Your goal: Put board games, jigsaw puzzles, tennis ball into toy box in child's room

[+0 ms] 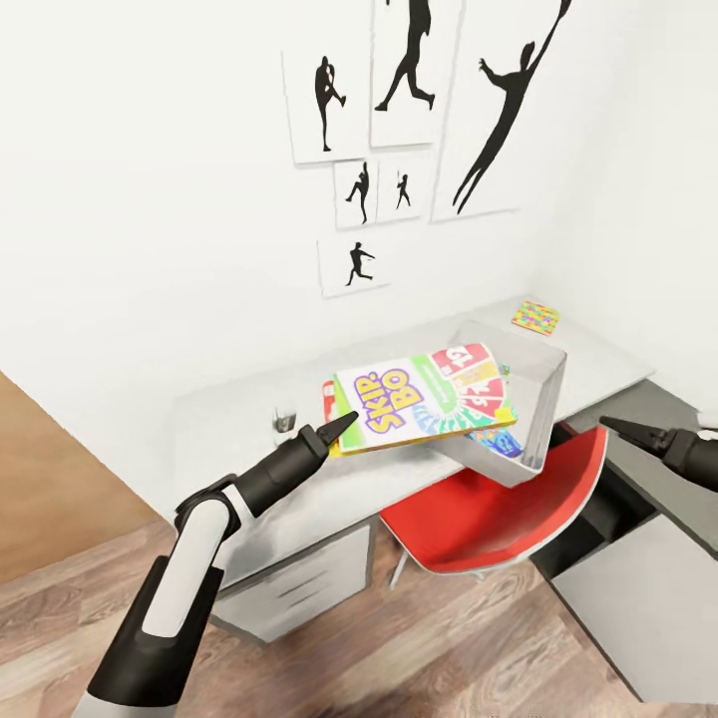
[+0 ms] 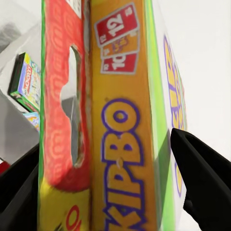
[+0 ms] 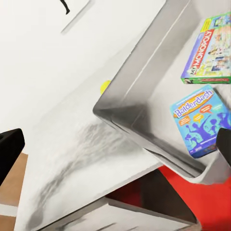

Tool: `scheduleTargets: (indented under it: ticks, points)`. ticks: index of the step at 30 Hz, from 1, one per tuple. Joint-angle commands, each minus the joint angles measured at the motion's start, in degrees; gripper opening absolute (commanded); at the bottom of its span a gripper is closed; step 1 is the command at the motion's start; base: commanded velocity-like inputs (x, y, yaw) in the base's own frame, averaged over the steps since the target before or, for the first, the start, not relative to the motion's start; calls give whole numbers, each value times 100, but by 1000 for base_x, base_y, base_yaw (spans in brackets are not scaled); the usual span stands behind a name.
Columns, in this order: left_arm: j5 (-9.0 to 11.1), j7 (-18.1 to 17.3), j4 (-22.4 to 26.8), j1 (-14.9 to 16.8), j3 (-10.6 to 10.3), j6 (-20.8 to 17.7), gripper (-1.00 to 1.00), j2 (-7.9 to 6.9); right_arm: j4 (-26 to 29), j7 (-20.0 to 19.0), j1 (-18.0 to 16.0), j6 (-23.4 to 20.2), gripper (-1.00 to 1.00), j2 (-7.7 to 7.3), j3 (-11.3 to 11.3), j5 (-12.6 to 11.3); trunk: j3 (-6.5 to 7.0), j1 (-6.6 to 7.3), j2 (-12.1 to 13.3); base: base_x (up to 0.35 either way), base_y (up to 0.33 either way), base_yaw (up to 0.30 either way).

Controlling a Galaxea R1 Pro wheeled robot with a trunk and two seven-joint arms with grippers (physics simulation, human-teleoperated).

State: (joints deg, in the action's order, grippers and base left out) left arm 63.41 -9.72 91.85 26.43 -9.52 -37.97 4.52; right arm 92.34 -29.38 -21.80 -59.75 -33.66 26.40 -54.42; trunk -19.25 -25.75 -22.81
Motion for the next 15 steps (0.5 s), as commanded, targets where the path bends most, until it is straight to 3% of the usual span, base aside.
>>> scheduleTargets:
  ticks: [1,5,8,9,10,11,15]
  points:
    - [39,-3,4,4,7,-31,-100,3,-1,-50,-8,-25,100,0,5,46,-7,-3,-11,0,0,-280]
    - [31,213,6,31,-54,16,-100,74,-2,-50,-8,-25,100,0,5,50,1,-3,-11,0,0,-280]
    - [-15,779,3,218,-164,182,-100,185,-2,-48,-11,-25,100,0,3,49,6,-3,-11,0,0,-277]
    - [-15,779,3,218,-164,182,-100,185,-2,-48,-11,-25,100,0,3,49,7,-3,-11,0,0,-272]
    - [-61,1358,0,502,-272,369,-100,245,-3,-46,-13,-25,100,0,2,49,9,-3,-11,0,0,-231]
    - [-61,1358,0,502,-272,369,-100,245,-3,-46,-13,-25,100,0,2,49,10,-3,-11,0,0,-231]
    - [-75,2695,-41,1126,-643,911,-100,314,-5,-43,-14,-25,100,13,3,52,12,-3,-11,0,0,-143]
